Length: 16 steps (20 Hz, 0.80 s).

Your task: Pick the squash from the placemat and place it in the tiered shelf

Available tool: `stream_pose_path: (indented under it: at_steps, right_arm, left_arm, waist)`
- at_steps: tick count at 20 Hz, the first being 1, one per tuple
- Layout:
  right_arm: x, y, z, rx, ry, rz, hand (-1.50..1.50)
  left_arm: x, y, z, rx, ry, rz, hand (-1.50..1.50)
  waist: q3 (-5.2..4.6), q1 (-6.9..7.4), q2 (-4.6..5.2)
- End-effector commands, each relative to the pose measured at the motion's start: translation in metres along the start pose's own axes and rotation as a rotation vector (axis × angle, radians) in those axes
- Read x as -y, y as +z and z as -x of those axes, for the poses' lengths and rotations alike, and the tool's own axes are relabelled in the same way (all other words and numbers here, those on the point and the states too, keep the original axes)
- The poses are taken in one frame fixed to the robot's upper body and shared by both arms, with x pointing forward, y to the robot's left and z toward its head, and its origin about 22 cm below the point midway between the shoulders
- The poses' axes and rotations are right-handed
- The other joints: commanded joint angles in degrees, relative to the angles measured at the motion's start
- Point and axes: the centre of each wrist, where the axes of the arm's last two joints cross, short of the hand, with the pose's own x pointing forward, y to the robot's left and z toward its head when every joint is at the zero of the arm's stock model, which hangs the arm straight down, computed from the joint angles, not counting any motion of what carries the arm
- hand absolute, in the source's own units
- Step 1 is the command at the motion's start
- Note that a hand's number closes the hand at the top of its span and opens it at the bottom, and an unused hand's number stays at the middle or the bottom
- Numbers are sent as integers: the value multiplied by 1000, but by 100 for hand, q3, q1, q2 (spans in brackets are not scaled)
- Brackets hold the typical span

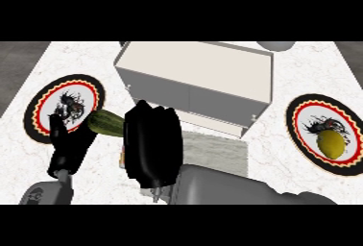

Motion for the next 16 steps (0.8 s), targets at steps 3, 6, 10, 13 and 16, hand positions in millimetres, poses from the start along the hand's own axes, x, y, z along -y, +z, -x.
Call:
stream_pose_path:
  at_steps: [3, 6, 10, 13, 16]
  right_arm:
    - [49, -20, -42, -184, -54, 161, 150]
    - [75, -32, -57, -189, -47, 200, 150]
    - [102, -50, -71, -228, -51, 242, 150]
    - [121, -60, -79, -250, -79, 289, 150]
    - [147, -71, -96, -275, -77, 332, 150]
  left_arm:
    - [-2, 4, 11, -32, 0, -17, 0]
    - [-2, 6, 18, -23, 30, -25, 0]
    - [-5, 6, 10, -28, 12, -43, 0]
    - [-12, 5, 5, -7, 16, -44, 0]
    - [-18, 10, 14, -22, 24, -50, 0]
  waist:
    - [-9, -133, -47]
    - [-10, -153, -39]
    - [-6, -208, -41]
    - [-1, -234, -15]
    - [2, -196, 20]
